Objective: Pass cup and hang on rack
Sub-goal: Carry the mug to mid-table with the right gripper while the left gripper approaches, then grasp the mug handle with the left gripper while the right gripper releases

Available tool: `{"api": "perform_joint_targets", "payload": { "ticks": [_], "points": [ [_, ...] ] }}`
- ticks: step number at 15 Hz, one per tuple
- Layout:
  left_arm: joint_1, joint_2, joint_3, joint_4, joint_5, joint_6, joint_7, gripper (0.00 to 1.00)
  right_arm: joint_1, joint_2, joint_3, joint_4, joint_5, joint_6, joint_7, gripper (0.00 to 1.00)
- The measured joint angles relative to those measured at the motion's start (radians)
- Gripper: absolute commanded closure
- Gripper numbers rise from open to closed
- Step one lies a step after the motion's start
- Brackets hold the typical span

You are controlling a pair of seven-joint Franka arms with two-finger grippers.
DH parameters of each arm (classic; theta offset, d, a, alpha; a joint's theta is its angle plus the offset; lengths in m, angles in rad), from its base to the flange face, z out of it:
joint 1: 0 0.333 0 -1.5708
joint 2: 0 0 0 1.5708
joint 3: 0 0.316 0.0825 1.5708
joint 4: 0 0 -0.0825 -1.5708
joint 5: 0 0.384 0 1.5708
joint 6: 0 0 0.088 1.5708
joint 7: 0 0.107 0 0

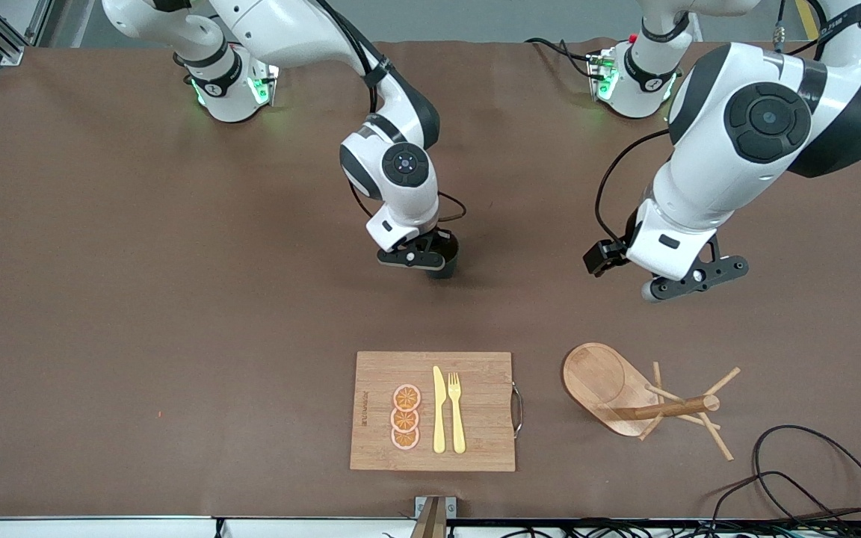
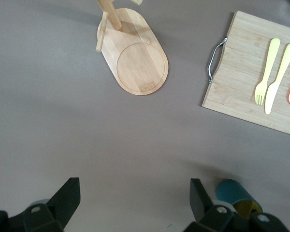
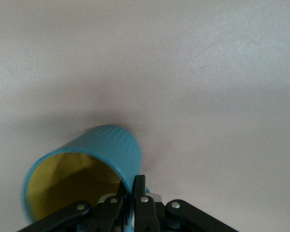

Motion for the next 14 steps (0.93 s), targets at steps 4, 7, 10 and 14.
{"api": "perform_joint_targets", "payload": {
  "ticks": [4,7,10,14],
  "points": [
    [-0.01,0.003,0.0,0.0,0.0,0.0,-0.01,0.0,-0.009,0.0,-0.008,0.013,-0.007,0.0,0.0,0.0],
    [-0.028,0.003,-0.001,0.002,0.0,-0.005,-0.011,0.0,-0.035,-0.02,-0.009,0.04,-0.007,-0.022,-0.008,0.0],
    [-0.058,0.004,-0.002,0.002,0.0,-0.008,-0.029,0.0,-0.078,-0.075,-0.009,0.054,0.005,-0.089,-0.038,0.0],
    [-0.127,0.015,-0.003,0.002,0.001,-0.01,-0.107,0.0,-0.19,-0.175,-0.012,0.058,0.009,-0.217,-0.186,0.0]
  ]
}}
